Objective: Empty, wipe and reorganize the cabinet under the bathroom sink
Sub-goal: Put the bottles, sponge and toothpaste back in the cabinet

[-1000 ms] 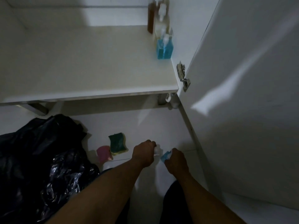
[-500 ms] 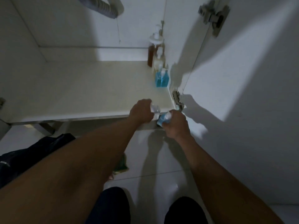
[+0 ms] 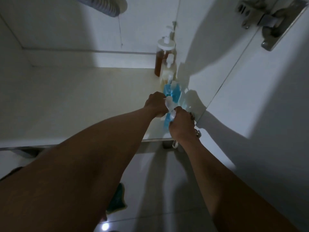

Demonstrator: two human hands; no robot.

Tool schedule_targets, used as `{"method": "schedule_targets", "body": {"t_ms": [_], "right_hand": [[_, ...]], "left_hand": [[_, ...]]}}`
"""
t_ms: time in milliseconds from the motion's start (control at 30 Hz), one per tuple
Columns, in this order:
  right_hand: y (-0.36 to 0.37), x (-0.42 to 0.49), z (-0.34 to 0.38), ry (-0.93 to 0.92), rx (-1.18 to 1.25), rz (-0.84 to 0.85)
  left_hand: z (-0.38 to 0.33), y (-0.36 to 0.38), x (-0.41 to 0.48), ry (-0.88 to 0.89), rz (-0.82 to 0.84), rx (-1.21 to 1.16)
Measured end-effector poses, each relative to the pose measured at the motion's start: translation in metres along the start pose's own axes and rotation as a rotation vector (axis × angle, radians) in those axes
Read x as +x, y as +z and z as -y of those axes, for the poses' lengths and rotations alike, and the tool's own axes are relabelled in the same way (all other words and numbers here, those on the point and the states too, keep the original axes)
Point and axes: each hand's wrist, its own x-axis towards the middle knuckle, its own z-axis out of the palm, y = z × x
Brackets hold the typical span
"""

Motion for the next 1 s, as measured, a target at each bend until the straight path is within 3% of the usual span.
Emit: {"method": "schedule_targets", "body": {"t_ms": [367, 567, 733, 1000], "right_hand": [[0.017, 0.012, -0.002, 0.092, 0.124, -0.116], [0.031, -0.019, 0.003, 0.067, 0.283, -0.309], [0.048, -0.025, -0.009, 0.12, 0.325, -0.149], [0.055, -0.001, -0.016, 0.135, 0.372, -0.096]], "left_hand": [[0.011, 0.008, 0.018, 0.02, -0.002, -0.209], [0.029, 0.03, 0.013, -0.188, -0.018, -0.465], [0.032, 0.036, 0.014, -0.259, 0.011, -0.617], [0.022, 0.043, 0.028, -0.246, 0.056, -0.744]]}}
